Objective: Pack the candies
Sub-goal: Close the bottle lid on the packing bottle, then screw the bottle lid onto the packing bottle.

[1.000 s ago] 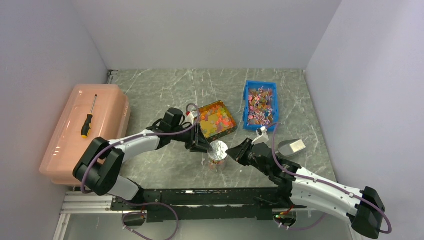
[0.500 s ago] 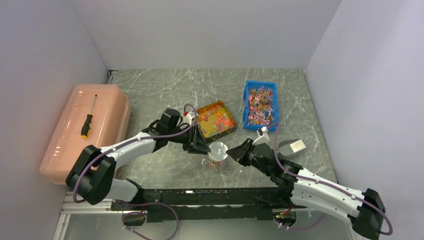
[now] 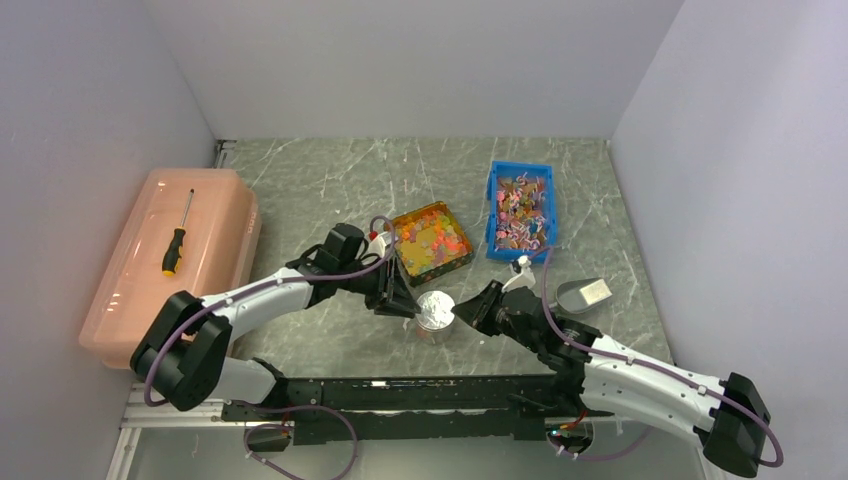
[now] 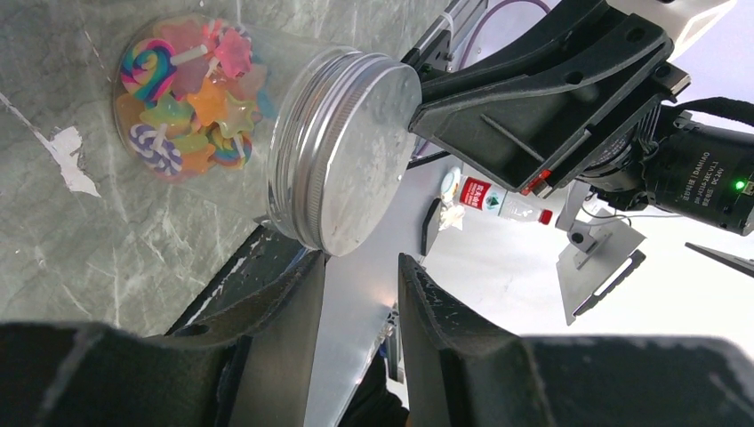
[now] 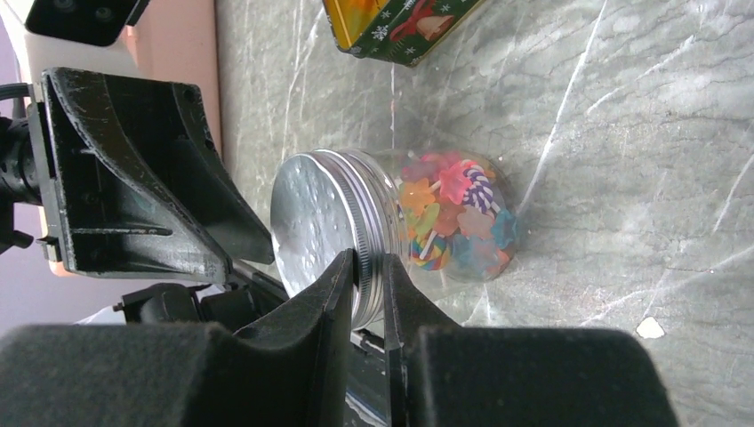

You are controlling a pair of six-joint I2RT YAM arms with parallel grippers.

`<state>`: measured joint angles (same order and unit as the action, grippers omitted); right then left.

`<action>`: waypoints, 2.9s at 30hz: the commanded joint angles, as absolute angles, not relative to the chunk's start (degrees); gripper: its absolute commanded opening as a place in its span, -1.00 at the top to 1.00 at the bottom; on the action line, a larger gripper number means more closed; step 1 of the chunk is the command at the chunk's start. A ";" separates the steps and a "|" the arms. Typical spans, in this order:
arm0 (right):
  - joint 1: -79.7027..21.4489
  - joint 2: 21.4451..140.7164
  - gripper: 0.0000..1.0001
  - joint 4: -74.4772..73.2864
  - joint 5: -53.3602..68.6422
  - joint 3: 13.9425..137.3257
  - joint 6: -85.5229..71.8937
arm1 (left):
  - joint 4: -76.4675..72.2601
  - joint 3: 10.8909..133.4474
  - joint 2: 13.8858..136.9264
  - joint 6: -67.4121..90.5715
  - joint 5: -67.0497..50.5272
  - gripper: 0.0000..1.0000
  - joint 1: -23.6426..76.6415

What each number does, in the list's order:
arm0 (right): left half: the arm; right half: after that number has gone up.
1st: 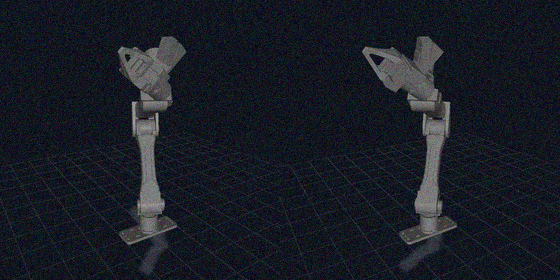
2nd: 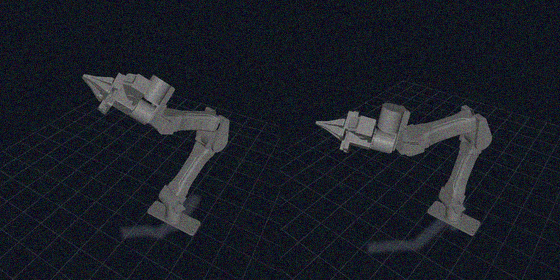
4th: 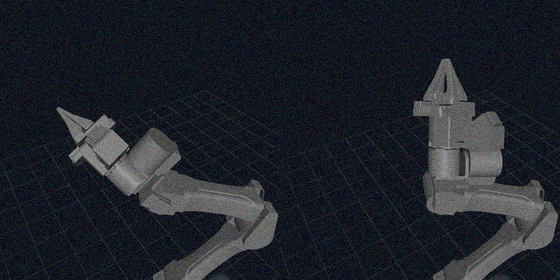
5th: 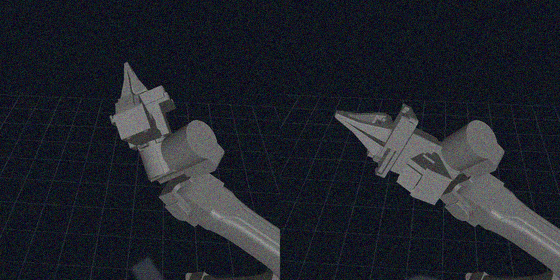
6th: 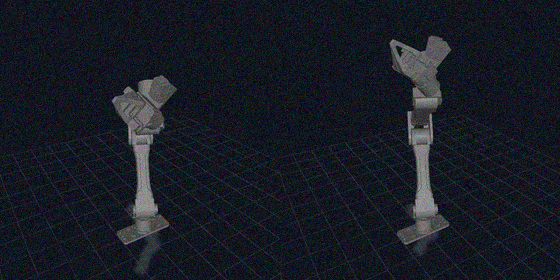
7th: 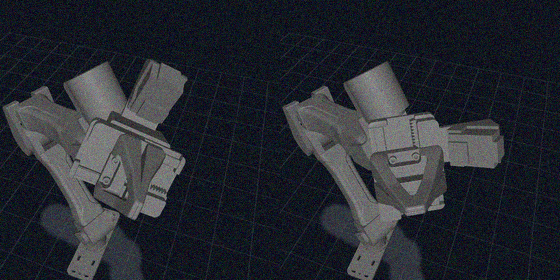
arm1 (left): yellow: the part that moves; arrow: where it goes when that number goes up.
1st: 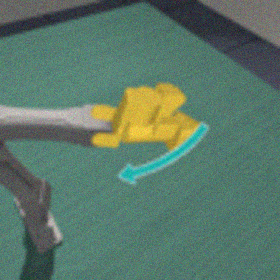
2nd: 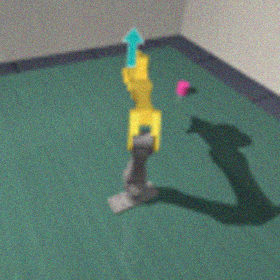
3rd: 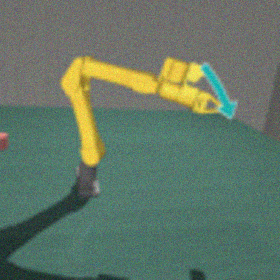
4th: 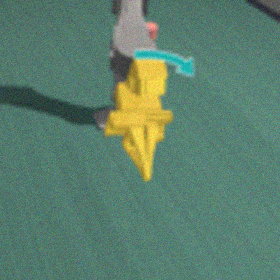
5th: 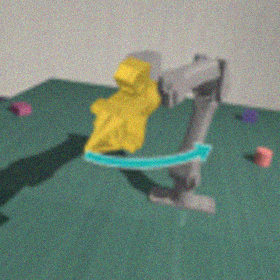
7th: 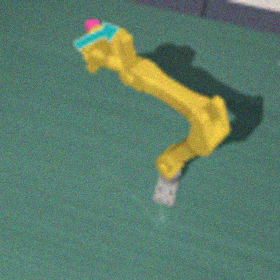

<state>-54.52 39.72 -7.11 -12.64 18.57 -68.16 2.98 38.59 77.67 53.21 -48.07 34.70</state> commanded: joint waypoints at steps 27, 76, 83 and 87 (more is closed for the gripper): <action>-54.67 40.93 0.15 -17.18 -18.21 30.30 -58.05 | 12.04 42.28 74.43 45.40 -42.81 0.08 34.88; -54.58 44.06 -0.11 -31.63 -16.40 43.20 -38.94 | -50.26 10.67 67.63 14.03 21.35 -0.99 75.79; -54.58 42.86 -0.13 -32.77 -16.11 42.86 -39.36 | -63.31 10.42 78.34 10.78 23.48 -0.99 76.03; -54.57 44.15 -0.13 -32.93 -14.59 43.72 -39.28 | -73.57 10.07 85.66 9.18 23.77 -0.99 76.03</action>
<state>-54.52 43.57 -32.12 -15.99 40.58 -39.88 -58.46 10.24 80.58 12.01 22.26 75.66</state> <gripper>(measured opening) 0.561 0.994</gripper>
